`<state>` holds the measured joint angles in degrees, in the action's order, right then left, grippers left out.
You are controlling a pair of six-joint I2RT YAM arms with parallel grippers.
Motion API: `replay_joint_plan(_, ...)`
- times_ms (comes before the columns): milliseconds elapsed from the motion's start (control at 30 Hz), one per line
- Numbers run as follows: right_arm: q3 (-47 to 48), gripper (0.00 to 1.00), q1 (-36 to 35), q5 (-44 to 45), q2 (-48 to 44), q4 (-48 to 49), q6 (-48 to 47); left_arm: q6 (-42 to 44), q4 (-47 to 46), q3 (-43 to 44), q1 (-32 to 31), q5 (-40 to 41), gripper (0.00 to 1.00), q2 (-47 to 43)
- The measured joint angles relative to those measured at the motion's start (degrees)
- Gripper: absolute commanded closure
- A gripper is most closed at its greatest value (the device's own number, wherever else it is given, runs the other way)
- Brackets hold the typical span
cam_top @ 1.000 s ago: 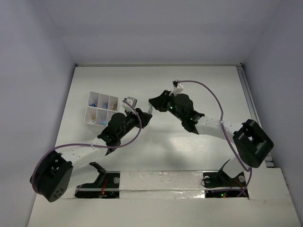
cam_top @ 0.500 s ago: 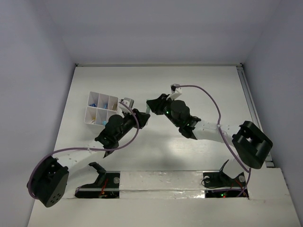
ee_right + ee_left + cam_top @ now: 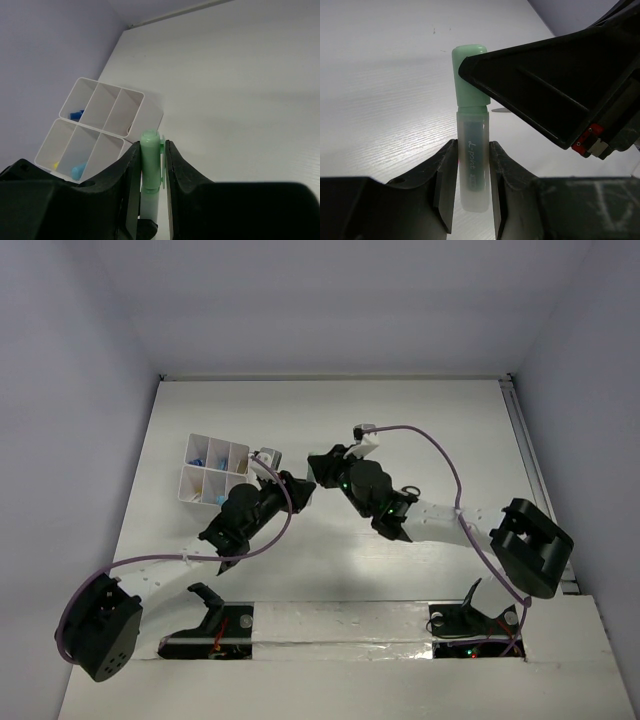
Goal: Sort the stationery into containers
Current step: Close the pen cap on the pen.
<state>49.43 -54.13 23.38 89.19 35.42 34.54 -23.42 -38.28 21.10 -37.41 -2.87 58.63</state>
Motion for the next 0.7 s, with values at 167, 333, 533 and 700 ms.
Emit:
replay_joint_plan(167,1.8,0.98,-1.8,3.6,0.2,-2.7,-2.6,0.0,0.0,0.0,0.0,0.2,1.00,0.0)
replay_joint_plan(333,2.5,0.99,-3.3,6.5,1.1,-3.5,-3.7,-0.1,0.3,-0.1,-0.1,0.7,1.00,0.0)
replay_joint_plan(533,2.6,1.00,-5.2,10.0,2.1,-3.6,-4.8,-0.9,0.9,-0.7,-0.2,0.8,1.00,0.0)
replay_joint_plan(700,2.5,1.00,-6.0,11.5,2.2,-3.9,-5.5,-1.2,0.9,-0.9,-0.3,0.6,1.00,0.1)
